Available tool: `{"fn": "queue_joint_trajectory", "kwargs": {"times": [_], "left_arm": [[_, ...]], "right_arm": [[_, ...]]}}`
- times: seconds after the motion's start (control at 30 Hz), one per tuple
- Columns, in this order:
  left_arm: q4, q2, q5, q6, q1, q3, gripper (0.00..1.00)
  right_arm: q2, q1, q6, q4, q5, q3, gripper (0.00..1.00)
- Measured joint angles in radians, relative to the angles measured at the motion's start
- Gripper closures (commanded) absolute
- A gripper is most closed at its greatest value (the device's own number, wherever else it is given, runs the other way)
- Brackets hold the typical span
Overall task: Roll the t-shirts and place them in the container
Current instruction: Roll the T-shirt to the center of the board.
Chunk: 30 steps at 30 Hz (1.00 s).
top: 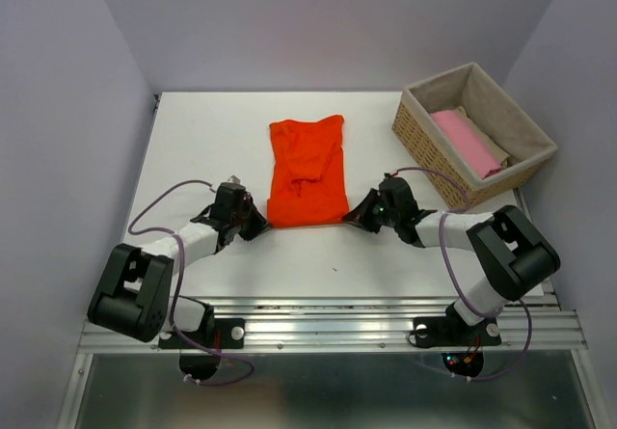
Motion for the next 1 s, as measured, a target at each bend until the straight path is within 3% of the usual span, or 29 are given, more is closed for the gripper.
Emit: {"fn": "queue_joint_trajectory", "kwargs": {"times": [0.53,1.0], "left_arm": [[-0.191,-0.091,0.035,-0.019,0.0,0.1,1.0],[-0.331,0.08,0.05,0.019,0.017,0.337,1.0]], "right_arm": [[-0.153,0.0,-0.095,-0.177,-0.002,0.031,0.99],[-0.111,0.0,-0.113,-0.243,0.0,0.151,0.99]]}}
